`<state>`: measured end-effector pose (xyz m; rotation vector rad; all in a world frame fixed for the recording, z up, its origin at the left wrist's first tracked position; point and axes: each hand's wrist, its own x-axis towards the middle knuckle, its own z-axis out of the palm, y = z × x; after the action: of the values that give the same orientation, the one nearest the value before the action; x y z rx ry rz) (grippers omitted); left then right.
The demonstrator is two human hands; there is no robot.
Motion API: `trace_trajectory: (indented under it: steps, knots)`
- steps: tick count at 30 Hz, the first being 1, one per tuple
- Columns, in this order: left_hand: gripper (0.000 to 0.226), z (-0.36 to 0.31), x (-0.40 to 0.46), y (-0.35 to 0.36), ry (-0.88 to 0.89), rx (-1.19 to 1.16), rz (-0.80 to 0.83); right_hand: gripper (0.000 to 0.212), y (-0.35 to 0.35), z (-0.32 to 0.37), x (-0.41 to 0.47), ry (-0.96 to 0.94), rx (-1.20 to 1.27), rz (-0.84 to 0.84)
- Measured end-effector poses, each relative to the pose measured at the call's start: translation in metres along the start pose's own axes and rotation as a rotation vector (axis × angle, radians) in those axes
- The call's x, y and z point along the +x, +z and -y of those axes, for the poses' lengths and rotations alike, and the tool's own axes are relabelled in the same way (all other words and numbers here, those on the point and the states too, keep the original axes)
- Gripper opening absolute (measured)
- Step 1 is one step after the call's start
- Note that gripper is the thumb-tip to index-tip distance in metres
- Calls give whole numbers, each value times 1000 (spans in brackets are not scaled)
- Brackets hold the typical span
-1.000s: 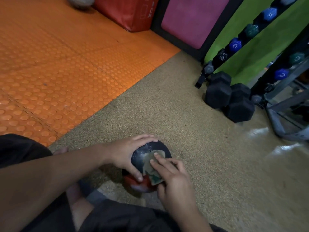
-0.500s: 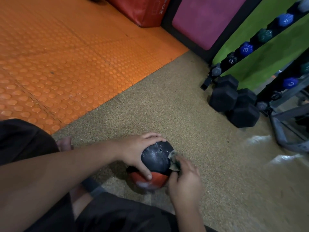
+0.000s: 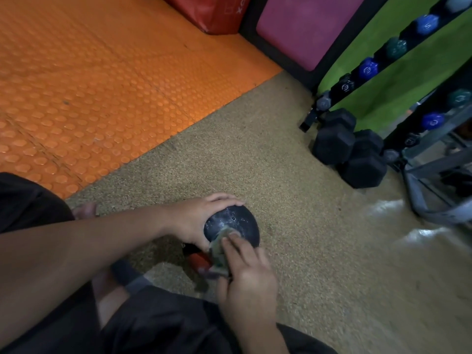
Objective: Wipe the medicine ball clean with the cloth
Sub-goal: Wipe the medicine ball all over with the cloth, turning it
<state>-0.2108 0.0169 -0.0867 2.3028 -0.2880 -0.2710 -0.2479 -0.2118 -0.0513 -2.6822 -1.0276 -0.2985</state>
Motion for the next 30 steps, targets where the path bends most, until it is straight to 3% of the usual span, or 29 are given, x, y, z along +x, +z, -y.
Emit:
trace_trajectory:
  steps: [2,6,8,11,12,15,17,21,23,27,29,30]
  knots:
    - [128,-2,0,1,-14,13,-5,55,3,-13,6,4,20,-20]
    - [133,-11,1,2,-39,33,-42,50,6,-43,25,388,94,-111]
    - [132,-9,2,0,-29,11,-32,53,5,-26,18,283,19,-94]
    - [129,1,1,-1,8,0,-14,56,4,2,-4,-25,9,-13]
    - [128,2,2,0,5,-8,-21,55,5,-2,-2,-30,19,-19]
    - [132,-4,2,4,-46,-15,-56,51,8,-33,15,311,103,-111]
    - [133,-7,2,4,-80,-23,-65,51,8,-36,22,428,93,-133]
    - [131,-2,2,1,-41,-13,-40,58,10,3,1,62,-14,-34]
    - [135,-3,1,4,-49,25,-46,57,9,-2,4,-5,-7,-22]
    - [140,-17,1,8,-76,76,-92,52,10,-38,24,449,46,-84]
    - [142,-20,2,9,-74,101,-82,53,8,-36,24,476,9,-105]
    - [142,-20,3,9,-70,102,-66,55,8,-30,19,404,-12,-114]
